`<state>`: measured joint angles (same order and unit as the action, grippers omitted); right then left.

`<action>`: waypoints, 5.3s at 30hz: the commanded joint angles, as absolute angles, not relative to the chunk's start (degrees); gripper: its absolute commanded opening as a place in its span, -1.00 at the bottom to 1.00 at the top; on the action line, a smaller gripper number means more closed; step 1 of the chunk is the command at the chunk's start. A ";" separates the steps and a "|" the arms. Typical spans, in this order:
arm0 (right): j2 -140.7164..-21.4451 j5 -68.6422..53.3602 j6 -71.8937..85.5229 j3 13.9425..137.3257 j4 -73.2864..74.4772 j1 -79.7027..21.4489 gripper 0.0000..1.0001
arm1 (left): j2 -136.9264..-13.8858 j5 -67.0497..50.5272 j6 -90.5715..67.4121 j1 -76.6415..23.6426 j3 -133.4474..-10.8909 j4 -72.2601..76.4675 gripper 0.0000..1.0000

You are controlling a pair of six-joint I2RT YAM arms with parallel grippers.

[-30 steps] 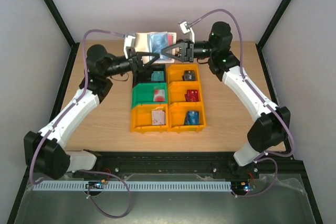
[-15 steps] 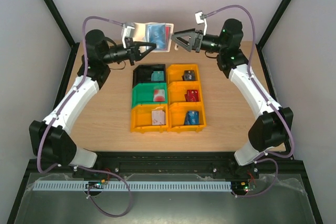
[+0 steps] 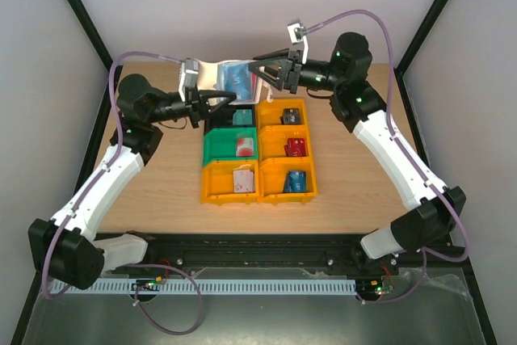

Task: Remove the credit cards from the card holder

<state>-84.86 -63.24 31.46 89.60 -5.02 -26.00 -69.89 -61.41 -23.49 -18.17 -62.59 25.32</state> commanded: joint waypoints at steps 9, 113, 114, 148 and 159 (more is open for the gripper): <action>-75.36 -57.94 26.00 82.67 3.70 -26.06 -0.25 | -62.75 -64.95 -22.13 -22.00 -58.36 30.60 -0.95; -92.11 -44.48 15.73 108.80 37.62 -35.56 -0.97 | -62.44 -24.23 -19.20 -10.78 -52.91 8.95 0.87; -91.07 -46.97 15.06 107.38 36.45 -34.99 -0.97 | -61.96 -28.55 -20.92 -9.19 -52.06 10.59 0.91; -83.70 -64.12 5.38 99.78 31.87 -32.70 -0.97 | -56.82 -69.98 -9.40 -8.96 -54.12 13.03 -0.26; -82.53 -53.86 5.26 98.62 32.56 -31.93 -0.59 | -54.36 -59.50 -7.81 -8.79 -53.82 6.33 -0.95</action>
<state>-84.79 -61.45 4.34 98.70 34.74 -32.64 -55.83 -67.48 -7.90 -9.04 -54.19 7.22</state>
